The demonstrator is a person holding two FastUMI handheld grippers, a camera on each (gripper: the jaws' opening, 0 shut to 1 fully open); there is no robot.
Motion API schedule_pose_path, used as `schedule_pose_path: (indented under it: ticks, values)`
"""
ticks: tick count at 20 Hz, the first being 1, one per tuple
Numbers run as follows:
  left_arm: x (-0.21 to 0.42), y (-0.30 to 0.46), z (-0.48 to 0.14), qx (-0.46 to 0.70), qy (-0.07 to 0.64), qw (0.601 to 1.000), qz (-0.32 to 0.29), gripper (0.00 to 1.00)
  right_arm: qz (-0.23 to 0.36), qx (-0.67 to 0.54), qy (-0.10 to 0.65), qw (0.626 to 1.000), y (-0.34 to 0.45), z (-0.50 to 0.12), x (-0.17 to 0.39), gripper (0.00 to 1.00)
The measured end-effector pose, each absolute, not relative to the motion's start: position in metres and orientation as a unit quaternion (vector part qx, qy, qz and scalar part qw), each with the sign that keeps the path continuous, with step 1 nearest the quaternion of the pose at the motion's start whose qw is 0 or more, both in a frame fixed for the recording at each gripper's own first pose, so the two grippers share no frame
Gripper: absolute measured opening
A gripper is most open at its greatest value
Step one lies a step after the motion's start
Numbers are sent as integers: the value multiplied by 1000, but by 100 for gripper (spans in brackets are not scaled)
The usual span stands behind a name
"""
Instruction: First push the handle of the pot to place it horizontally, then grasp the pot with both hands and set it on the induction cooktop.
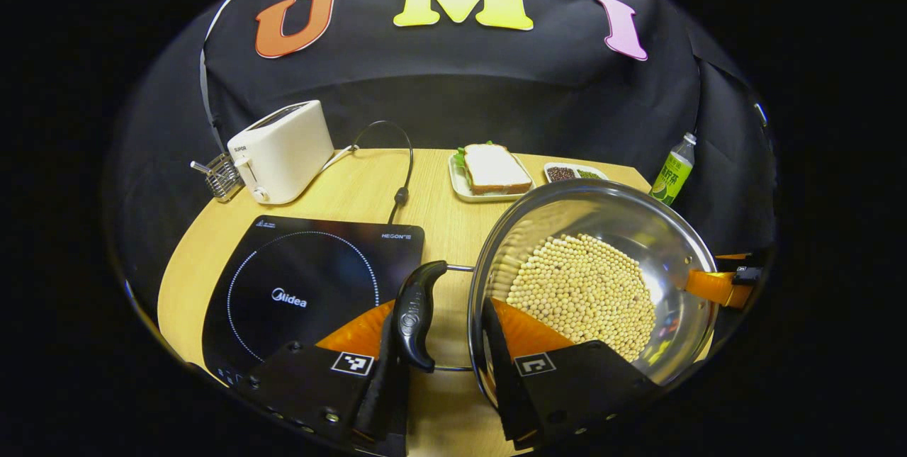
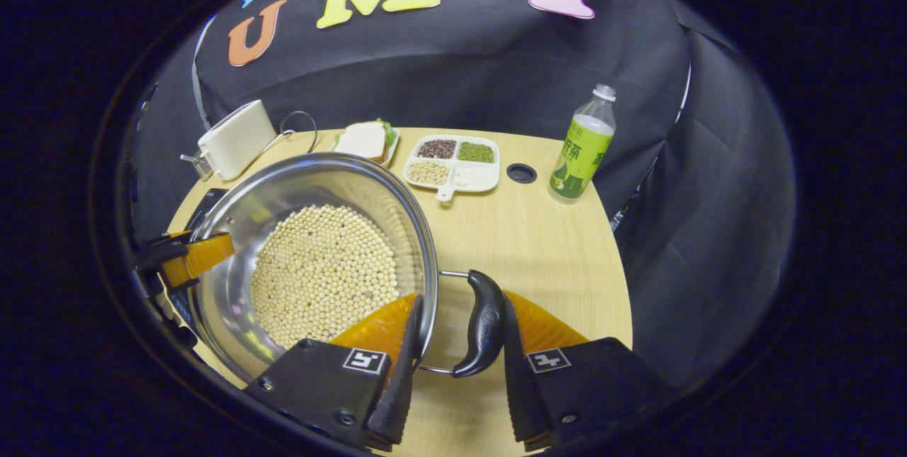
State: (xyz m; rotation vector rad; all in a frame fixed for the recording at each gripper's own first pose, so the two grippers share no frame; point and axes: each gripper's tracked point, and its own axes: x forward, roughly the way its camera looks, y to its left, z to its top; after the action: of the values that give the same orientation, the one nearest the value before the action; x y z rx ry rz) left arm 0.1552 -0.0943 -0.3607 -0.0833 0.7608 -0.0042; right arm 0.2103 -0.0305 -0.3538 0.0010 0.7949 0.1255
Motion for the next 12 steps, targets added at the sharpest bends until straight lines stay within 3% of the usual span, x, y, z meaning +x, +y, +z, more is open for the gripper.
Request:
schedule_pose_path:
  ticks: [12]
  values:
    - [139,-20,-338,-37,361,932,10,57,73,13,375,924,43,-329,194,55]
